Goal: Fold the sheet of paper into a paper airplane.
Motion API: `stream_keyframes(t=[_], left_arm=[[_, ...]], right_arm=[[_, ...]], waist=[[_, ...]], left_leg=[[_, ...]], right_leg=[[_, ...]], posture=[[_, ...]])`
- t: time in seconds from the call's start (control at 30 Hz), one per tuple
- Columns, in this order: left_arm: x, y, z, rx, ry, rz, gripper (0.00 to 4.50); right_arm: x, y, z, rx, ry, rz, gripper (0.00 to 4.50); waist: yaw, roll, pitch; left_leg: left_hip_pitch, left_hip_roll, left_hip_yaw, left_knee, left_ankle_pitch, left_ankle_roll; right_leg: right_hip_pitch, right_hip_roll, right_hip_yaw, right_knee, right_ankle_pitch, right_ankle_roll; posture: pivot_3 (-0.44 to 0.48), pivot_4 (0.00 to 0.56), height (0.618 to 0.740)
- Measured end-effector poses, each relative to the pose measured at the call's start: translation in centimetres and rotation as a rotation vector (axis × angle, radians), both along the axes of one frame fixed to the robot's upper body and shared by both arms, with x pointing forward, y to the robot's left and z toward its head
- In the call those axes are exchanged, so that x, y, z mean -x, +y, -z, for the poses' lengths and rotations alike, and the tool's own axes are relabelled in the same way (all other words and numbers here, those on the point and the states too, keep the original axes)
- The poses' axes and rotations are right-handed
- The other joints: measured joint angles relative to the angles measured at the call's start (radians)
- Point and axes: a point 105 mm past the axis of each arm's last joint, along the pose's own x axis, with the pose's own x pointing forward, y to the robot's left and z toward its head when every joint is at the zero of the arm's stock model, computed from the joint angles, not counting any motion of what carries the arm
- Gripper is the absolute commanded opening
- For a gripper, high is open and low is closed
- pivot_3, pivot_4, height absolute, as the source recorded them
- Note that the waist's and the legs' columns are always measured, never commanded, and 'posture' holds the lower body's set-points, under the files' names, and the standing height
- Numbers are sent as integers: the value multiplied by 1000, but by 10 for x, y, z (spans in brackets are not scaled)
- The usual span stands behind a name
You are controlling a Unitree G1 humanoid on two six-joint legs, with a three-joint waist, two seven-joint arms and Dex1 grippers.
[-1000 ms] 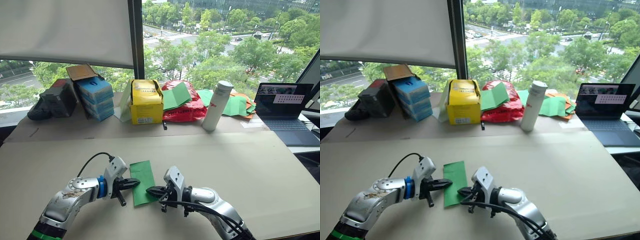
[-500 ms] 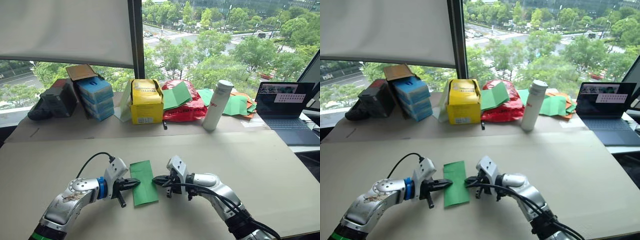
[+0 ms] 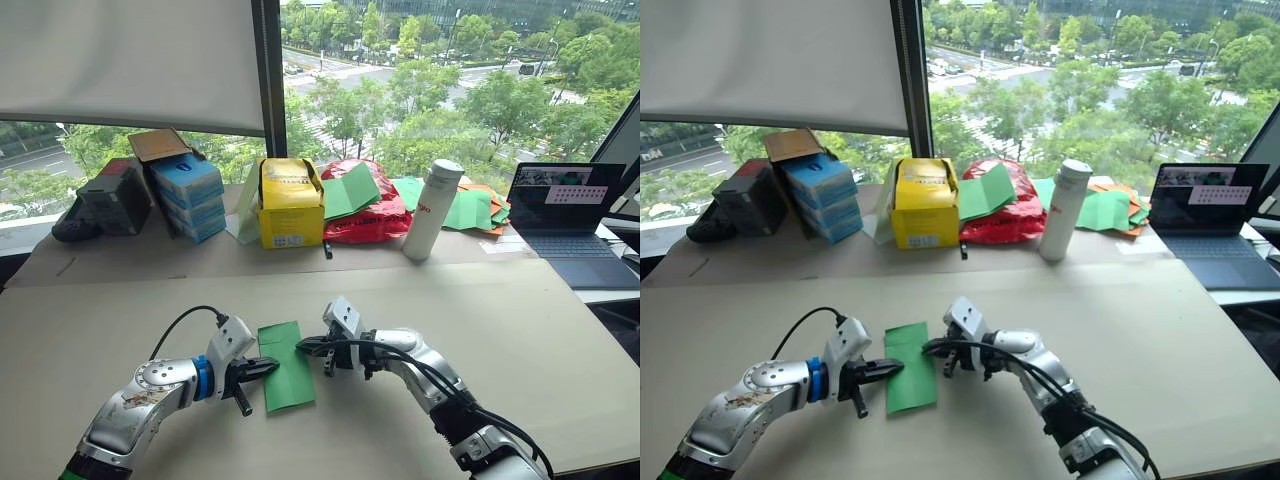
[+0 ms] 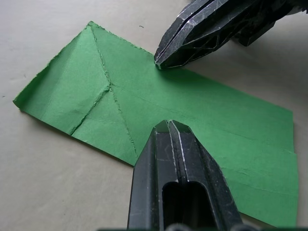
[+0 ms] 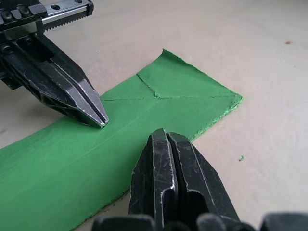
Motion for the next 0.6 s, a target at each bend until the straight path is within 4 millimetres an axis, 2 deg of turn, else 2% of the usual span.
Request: stream_keyframes(t=[0.43, 0.6], left_arm=[[0, -1, 0, 2, -2, 3, 0], [0, -1, 0, 2, -3, 3, 0]], right_arm=[[-31, 8, -5, 1, -24, 35, 51], [-33, 8, -5, -16, -21, 24, 51]], waist=[[-1, 1, 1], [-2, 2, 1]], left_leg=[[0, 0, 0, 0, 0, -1], [0, 0, 0, 0, -1, -1]], right_leg=[[0, 0, 0, 0, 0, 0], [0, 0, 0, 0, 0, 0]], posture=[[0, 150, 740], [0, 150, 740]])
